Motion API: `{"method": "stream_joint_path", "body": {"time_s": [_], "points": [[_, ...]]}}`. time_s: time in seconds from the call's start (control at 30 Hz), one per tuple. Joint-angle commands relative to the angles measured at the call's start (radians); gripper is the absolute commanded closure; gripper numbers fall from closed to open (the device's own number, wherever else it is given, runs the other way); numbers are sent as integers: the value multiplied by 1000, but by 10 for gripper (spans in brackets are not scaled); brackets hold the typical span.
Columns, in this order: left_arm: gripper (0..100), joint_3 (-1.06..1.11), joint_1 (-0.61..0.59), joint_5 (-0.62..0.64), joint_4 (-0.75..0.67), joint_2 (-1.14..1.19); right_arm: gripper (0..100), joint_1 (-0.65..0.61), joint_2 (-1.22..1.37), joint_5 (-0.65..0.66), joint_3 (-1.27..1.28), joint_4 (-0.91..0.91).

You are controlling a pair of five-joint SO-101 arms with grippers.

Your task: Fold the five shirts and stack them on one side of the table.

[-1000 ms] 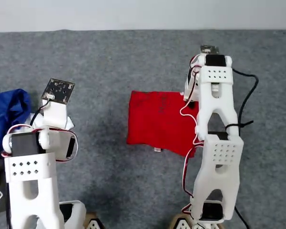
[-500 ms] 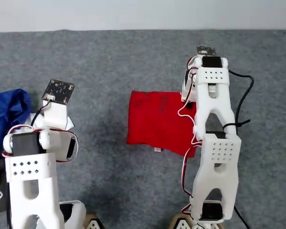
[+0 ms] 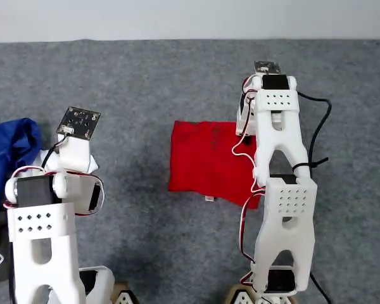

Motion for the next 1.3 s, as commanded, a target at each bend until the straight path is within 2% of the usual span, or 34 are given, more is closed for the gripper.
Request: {"method": "stream_joint_path", "body": {"time_s": [0.0,0.07,0.17,0.3,0.5,0.77,1.03,1.2,1.27], "points": [[994,-4,2,-5,-21,-15,930,-10,-18,-3,-31,-8],[994,-4,2,-5,-21,-15,974,-10,-15,-3,-63,-1],[994,-4,2,-5,-21,-15,987,-2,-16,-2,-114,2],[994,-4,2,-5,-21,-15,988,12,-16,0,-152,7],[994,-4,2,-8,-21,-15,988,18,-16,91,-155,7],[994,-4,2,-8,-21,-15,988,18,-5,181,-204,-88],[994,-4,2,-8,-21,-15,988,44,51,186,-210,-157],[994,-4,2,-8,-21,-15,971,47,61,186,-210,-140],[994,-4,2,-8,-21,-15,914,45,48,186,-216,-117]]}}
